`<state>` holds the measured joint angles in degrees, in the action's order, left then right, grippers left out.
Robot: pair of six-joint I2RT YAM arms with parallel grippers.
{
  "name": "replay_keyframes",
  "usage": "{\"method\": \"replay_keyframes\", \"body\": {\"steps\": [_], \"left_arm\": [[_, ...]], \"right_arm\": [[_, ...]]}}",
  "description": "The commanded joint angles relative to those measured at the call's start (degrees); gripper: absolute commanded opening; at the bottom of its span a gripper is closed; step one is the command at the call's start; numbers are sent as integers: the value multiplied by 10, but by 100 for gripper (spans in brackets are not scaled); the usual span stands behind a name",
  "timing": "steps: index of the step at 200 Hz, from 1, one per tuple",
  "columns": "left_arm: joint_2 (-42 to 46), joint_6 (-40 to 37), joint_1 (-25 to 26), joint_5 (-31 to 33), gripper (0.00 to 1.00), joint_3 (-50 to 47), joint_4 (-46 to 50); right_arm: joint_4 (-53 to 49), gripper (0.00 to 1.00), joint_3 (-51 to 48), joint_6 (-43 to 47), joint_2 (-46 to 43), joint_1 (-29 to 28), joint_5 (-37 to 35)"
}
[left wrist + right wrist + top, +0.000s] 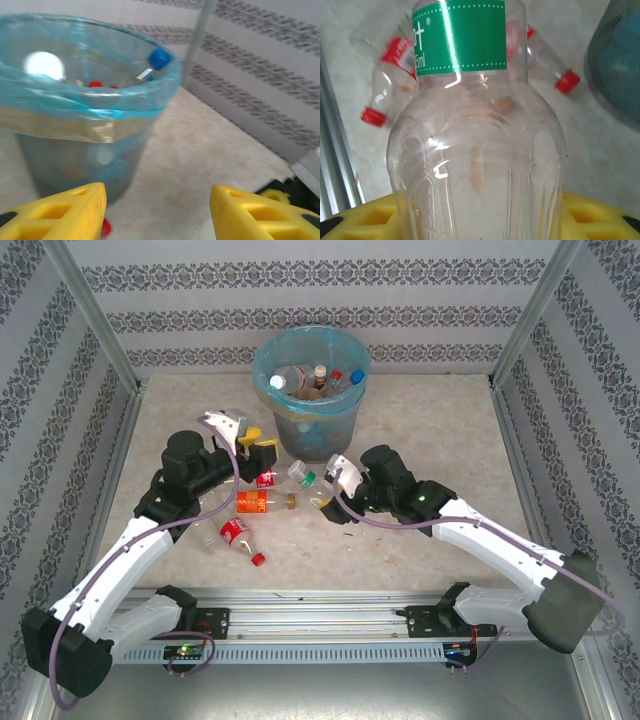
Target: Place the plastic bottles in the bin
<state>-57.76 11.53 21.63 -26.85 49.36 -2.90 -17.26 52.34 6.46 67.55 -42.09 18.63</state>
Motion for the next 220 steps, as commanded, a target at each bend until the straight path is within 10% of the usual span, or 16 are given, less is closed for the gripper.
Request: {"method": "replay_keyframes", "body": {"steps": [1, 89, 131, 220], "left_arm": [[-24, 70, -6, -138, 57, 18, -51], [-62, 131, -6, -216, 46, 10, -114], [-61, 145, -6, -227, 71, 0, -140], [-73, 133, -6, -241, 51, 5, -110]], "right_arm": [[81, 46, -8, -34, -17, 5, 39], [114, 45, 7, -47, -6, 5, 61], [124, 45, 16, -63, 11, 5, 59], [171, 43, 4, -76, 10, 6, 64]]}}
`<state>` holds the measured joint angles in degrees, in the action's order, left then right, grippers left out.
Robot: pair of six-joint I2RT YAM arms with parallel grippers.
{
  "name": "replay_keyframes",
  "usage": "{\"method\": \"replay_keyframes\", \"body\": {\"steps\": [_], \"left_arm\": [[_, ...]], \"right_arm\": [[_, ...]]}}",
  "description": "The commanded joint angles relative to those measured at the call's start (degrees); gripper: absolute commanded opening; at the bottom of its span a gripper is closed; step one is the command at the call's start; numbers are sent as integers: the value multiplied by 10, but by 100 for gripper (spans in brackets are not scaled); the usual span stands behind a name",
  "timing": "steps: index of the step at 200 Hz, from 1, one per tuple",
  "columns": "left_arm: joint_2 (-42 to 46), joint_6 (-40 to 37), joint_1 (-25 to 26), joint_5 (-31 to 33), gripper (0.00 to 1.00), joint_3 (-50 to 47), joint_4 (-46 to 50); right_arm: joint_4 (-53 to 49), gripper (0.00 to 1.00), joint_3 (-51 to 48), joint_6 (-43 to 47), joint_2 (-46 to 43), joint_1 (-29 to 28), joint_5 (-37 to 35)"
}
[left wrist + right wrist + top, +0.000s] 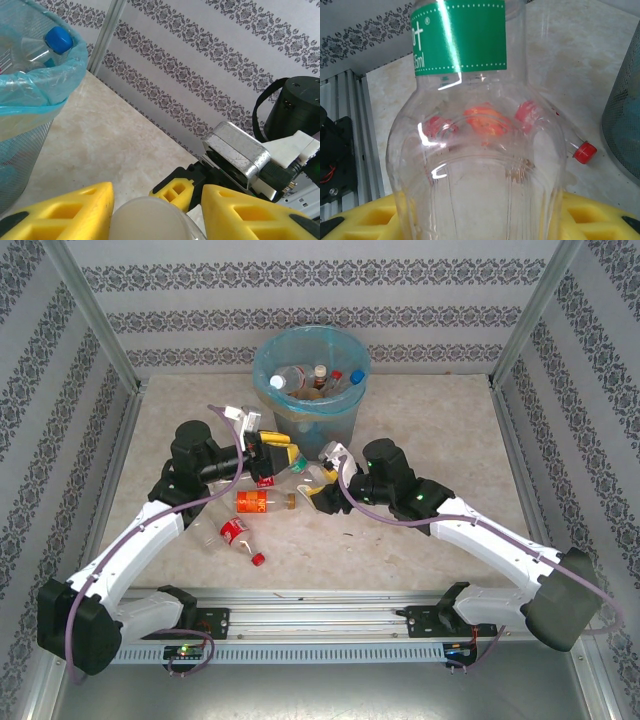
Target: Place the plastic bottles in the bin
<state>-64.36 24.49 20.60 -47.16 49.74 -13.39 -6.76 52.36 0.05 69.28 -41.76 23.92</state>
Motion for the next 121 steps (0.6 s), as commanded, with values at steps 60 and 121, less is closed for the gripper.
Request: {"method": "replay_keyframes", "body": {"steps": [60, 121], "left_arm": [[0, -6, 4, -29, 59, -5, -4], [8, 6, 2, -28, 34, -8, -31]], "right_arm": [[72, 43, 3, -12, -13, 2, 11], [64, 44, 0, -14, -3, 2, 26]]}}
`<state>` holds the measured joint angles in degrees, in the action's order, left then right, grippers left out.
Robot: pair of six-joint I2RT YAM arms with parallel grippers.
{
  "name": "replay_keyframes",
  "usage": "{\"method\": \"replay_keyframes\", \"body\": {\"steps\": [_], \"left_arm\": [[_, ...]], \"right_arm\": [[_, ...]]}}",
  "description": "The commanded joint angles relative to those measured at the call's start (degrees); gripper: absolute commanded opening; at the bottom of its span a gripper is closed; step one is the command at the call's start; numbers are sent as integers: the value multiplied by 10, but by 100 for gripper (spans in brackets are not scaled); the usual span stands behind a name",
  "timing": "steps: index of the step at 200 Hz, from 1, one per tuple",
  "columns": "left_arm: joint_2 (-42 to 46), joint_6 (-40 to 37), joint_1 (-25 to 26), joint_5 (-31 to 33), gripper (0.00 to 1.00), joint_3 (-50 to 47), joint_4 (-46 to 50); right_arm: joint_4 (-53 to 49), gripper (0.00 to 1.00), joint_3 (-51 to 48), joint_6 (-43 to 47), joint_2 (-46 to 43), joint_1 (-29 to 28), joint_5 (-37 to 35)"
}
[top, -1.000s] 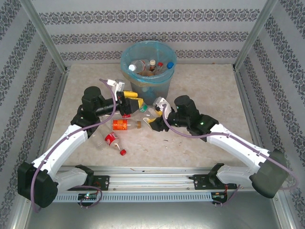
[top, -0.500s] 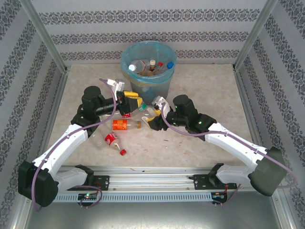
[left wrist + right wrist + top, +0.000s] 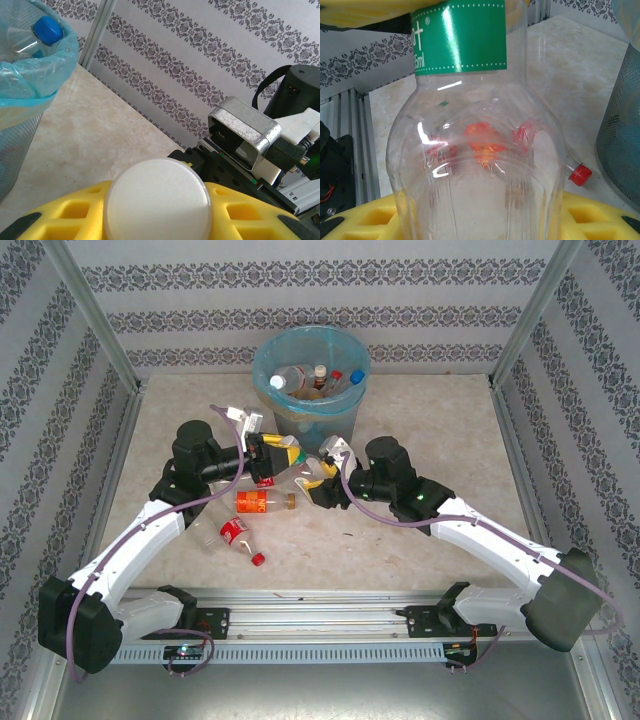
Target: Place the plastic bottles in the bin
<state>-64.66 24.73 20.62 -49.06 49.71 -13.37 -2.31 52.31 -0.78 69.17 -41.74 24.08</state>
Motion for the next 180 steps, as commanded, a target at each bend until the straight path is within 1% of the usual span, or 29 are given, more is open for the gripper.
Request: {"method": "replay_keyframes", "body": {"steps": [1, 12, 23, 30, 35, 50, 57, 71, 81, 97, 105, 113, 129, 145, 157, 180], "left_arm": [[11, 4, 1, -9, 33, -7, -31], [10, 6, 0, -9, 29, -7, -34], [10, 6, -1, -9, 20, -6, -35], [10, 6, -1, -8, 16, -5, -38], [10, 6, -1, -6, 13, -5, -40], [13, 5, -2, 7, 0, -4, -47], [16, 6, -2, 21, 0, -3, -50], [21, 2, -2, 56, 0, 4, -48], [21, -2, -3, 76, 0, 18, -40], [13, -5, -3, 99, 0, 55, -24], [8, -10, -3, 99, 0, 81, -15], [3, -33, -3, 95, 0, 112, 7], [-5, -81, -3, 122, 0, 178, 62], [-22, -117, -3, 163, 0, 227, 81], [-42, -135, -3, 203, 0, 261, 90], [-97, -175, -3, 296, 0, 312, 83]], "right_arm": [[18, 44, 0, -5, -2, 2, 25], [16, 45, 2, -4, 0, 2, 28], [14, 47, 2, -4, 1, 2, 30], [14, 49, 2, -3, 1, 2, 28], [14, 53, 2, -3, 0, 2, 26], [12, 65, 2, -3, -4, 2, 1], [9, 69, 2, -6, -6, 2, -23], [-7, 82, 10, -6, -11, 3, -74], [-19, 86, 15, -1, -17, 9, -94], [-15, 92, 14, -5, -38, 22, -96], [-10, 94, 13, -7, -55, 31, -87], [-9, 98, 11, -7, -71, 39, -83], [-21, 98, 10, 5, -111, 52, -90], [-22, 98, -4, 15, -155, 59, -126], [-18, 98, -21, 23, -184, 61, -162], [-2, 98, -57, 30, -233, 63, -204]]}}
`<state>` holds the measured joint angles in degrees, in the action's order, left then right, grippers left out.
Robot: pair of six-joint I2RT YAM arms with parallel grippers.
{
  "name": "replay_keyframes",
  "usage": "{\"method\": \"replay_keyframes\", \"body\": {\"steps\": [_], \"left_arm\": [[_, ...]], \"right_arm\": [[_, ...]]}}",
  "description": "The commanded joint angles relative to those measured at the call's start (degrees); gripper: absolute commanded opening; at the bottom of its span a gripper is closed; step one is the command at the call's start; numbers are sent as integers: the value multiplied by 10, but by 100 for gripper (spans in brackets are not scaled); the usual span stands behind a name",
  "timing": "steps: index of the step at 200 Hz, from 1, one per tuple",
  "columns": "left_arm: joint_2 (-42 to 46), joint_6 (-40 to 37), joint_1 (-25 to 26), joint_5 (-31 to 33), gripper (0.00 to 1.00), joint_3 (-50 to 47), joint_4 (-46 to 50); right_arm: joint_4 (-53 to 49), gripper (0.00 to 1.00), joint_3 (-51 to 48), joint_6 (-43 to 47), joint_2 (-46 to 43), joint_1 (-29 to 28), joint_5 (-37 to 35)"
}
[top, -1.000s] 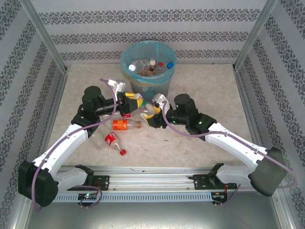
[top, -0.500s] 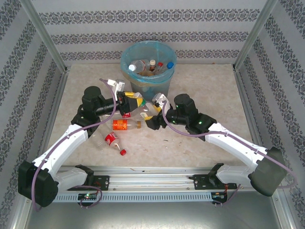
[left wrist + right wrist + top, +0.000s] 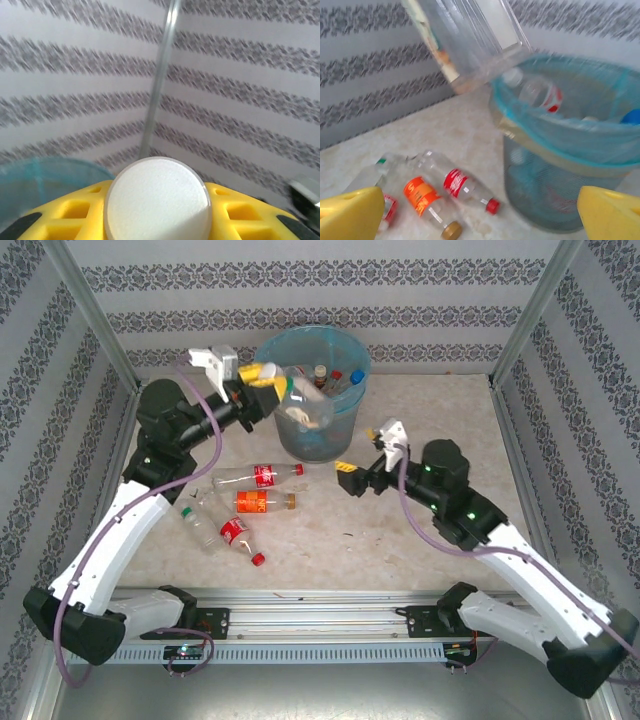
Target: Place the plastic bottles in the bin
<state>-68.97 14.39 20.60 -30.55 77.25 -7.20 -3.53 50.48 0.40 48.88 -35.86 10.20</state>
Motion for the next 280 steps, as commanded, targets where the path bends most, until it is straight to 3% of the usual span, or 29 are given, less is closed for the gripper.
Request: {"method": "replay_keyframes", "body": {"steps": [1, 28, 49, 70, 101, 133, 207, 217, 235, 255, 280], "left_arm": [[-57, -74, -3, 114, 0, 38, 21], [-146, -122, -3, 179, 0, 102, 4], [-222, -155, -3, 176, 0, 158, -6], [-285, -214, -1, 127, 0, 184, -19], [-344, -231, -1, 141, 0, 195, -70], [-420, -261, 0, 130, 0, 238, -57], [-522, -321, 10, 184, 0, 322, 20], [-528, -319, 9, 186, 9, 339, 41], [-523, -305, 10, 180, 39, 346, 43], [-504, -273, 9, 169, 48, 347, 30], [-472, -218, 9, 128, 51, 366, 29]], "right_arm": [[11, 98, -40, 18, -32, 4, -67], [6, 98, -57, 11, -52, 5, -67], [1, 98, -62, 0, -55, 4, -60], [11, 98, -77, -10, -59, 4, -51], [9, 98, -88, -45, -70, 1, -42], [-7, 98, -105, -54, -88, -6, -57], [-11, 98, -112, -69, -84, -20, -76], [-14, 98, -107, -67, -79, -23, -78], [-15, 98, -105, -65, -74, -29, -82], [-14, 98, -102, -65, -67, -35, -89], [-12, 98, -94, -69, -59, -42, -105]]}}
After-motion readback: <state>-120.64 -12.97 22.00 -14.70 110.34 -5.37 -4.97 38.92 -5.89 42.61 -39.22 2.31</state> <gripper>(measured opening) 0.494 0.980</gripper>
